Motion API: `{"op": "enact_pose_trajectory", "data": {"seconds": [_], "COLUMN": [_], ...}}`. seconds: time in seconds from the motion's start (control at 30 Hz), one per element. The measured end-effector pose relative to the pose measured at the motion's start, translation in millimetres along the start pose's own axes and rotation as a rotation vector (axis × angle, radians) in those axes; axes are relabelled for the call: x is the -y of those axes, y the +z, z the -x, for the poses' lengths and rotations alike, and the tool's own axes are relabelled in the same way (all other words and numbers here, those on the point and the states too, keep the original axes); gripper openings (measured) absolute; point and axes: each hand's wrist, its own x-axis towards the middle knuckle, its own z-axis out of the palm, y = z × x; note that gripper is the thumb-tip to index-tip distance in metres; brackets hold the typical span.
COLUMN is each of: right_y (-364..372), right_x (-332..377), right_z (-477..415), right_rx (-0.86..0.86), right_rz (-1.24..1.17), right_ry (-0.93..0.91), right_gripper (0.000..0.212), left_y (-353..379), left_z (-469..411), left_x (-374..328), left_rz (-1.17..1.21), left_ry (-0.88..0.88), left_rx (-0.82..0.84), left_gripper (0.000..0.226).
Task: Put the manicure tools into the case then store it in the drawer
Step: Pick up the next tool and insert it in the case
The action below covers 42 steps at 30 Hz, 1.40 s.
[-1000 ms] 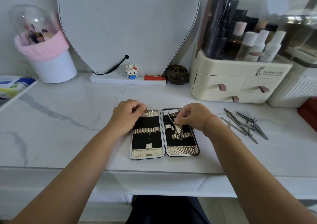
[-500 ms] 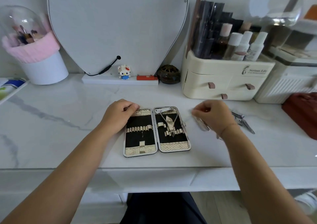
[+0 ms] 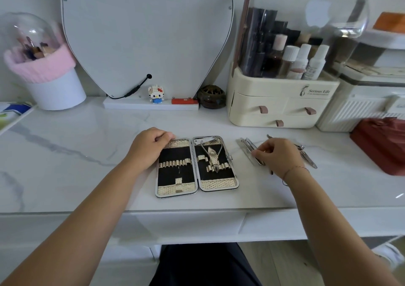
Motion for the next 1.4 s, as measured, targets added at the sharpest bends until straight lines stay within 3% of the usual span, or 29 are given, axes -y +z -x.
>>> {"op": "enact_pose_trajectory", "data": {"seconds": [0.43,0.77,0.8,0.87,1.0,1.1,1.27,1.4], "right_y": [-2,-8,-7,-2,18,41,64,75], "right_x": [16,20,23,34,71,99,126,134], "right_z": [-8,-4,-5,-5,-2,-6,-22,-29], "right_rx": [0.035,0.038,0.065,0.187,0.579,0.697,0.647,0.634], "right_rz": [0.129,-0.232,-0.317,-0.536,-0.785,-0.748,-0.59,-0.431], "right_ry": [0.047,0.036,0.032,0.015,-0.064,-0.126,-0.177,-0.231], "right_gripper": [0.029,0.01,0.009,0.027,0.063,0.061,0.047,0.038], "left_y": [0,1,1,0,-1,-3,-8,-9], "left_z": [1,-1,-2,-2,-1,-1,-2,-2], "left_x": [0,1,1,0,-1,-2,1,3], "left_rz": [-0.001,-0.008,-0.011,-0.005,0.025,0.06,0.016,-0.019], "left_ry": [-0.01,-0.015,-0.017,-0.023,-0.031,-0.05,-0.084,-0.072], "left_rx": [-0.01,-0.012,-0.011,-0.007,-0.012,-0.037,-0.156,-0.123], "left_gripper": [0.024,0.028,0.028,0.028,0.026,0.026,0.018,0.013]}}
